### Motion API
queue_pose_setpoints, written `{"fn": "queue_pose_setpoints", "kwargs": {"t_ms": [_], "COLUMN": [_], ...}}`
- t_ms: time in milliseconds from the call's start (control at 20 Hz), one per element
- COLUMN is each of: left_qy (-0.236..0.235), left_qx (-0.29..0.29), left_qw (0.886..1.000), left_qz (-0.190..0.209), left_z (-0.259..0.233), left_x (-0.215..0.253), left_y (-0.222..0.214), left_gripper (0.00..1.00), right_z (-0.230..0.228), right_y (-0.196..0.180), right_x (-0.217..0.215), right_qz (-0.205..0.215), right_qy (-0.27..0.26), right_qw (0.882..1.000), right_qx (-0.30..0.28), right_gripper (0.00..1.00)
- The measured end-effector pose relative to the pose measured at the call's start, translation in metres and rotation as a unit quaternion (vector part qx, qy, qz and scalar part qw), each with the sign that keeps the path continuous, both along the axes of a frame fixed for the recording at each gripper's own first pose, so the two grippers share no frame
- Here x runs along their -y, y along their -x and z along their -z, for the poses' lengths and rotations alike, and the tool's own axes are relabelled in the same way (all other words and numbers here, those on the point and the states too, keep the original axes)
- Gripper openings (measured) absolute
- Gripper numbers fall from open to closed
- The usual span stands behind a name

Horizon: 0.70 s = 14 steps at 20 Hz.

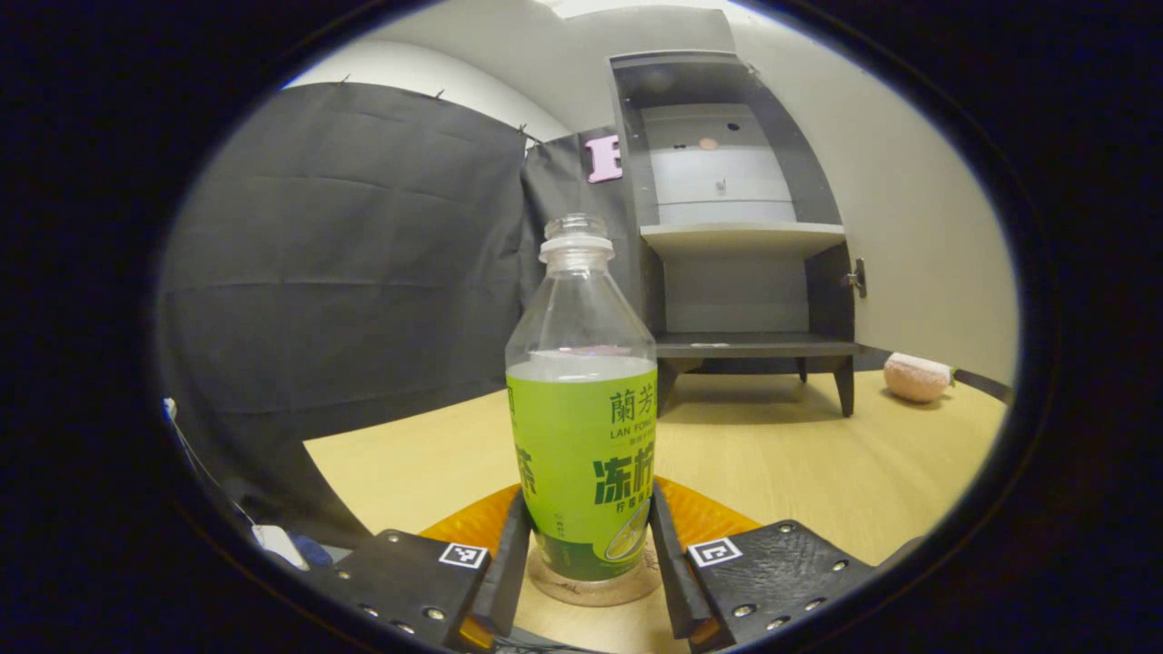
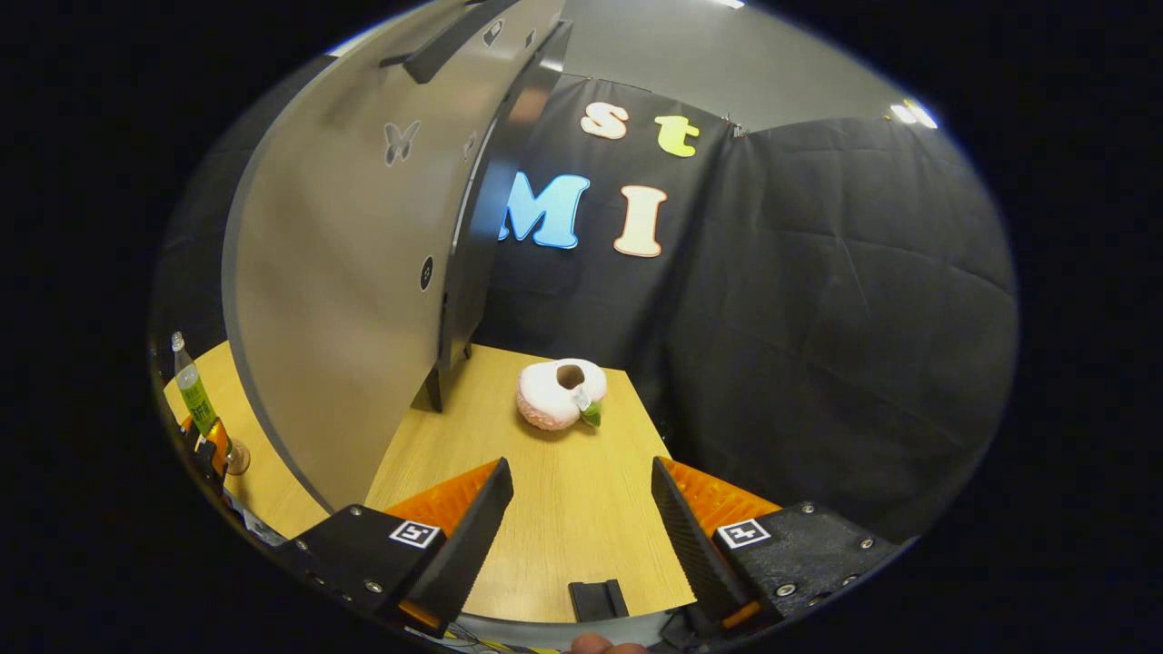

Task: Open the cabinet door with the right hand, grasp the bottle in the cabinet with the left hand and place it on the coaster, then close the cabinet door with the right hand.

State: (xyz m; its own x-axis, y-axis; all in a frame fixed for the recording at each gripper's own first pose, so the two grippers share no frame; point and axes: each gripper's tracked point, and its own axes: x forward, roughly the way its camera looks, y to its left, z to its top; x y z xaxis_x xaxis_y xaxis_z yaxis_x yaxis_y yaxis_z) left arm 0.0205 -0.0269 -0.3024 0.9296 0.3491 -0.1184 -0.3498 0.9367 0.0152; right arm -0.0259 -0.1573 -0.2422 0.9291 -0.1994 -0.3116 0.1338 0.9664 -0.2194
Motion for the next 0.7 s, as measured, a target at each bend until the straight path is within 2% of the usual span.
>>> {"fn": "queue_pose_setpoints", "kwargs": {"t_ms": [50,200,300,450,500,550,650,700], "left_qy": [-0.001,-0.012,-0.016,-0.010,-0.013,-0.013,-0.001,0.005], "left_qx": [-0.001,0.008,-0.005,-0.017,-0.016,-0.012,-0.005,-0.002], "left_qw": [1.000,1.000,1.000,1.000,1.000,1.000,1.000,1.000], "left_qz": [0.003,0.010,0.004,-0.010,-0.016,-0.018,-0.015,-0.013], "left_z": [0.001,0.000,0.006,0.009,0.009,0.006,0.005,0.004], "left_x": [0.001,-0.002,-0.004,-0.006,-0.009,-0.008,-0.006,-0.005], "left_y": [0.000,-0.006,-0.008,-0.002,-0.002,-0.001,-0.001,-0.001], "left_gripper": [0.65,0.65,0.73,0.69,0.77,0.78,0.71,0.75], "right_z": [0.001,0.009,0.007,0.013,0.016,0.017,0.017,0.016], "right_y": [0.000,0.003,0.003,0.001,0.002,0.003,0.004,0.004], "right_x": [-0.004,-0.014,-0.018,-0.021,-0.021,-0.023,-0.027,-0.028], "right_qz": [-0.004,-0.020,-0.028,-0.032,-0.033,-0.034,-0.040,-0.043], "right_qy": [-0.001,0.005,0.006,0.009,0.010,0.007,0.006,0.010], "right_qw": [1.000,1.000,1.000,0.999,0.999,0.999,0.999,0.999], "right_qx": [0.001,-0.012,-0.010,-0.018,-0.022,-0.026,-0.027,-0.025], "right_gripper": [0.95,0.95,0.95,0.95,0.95,0.95,0.95,0.95]}}
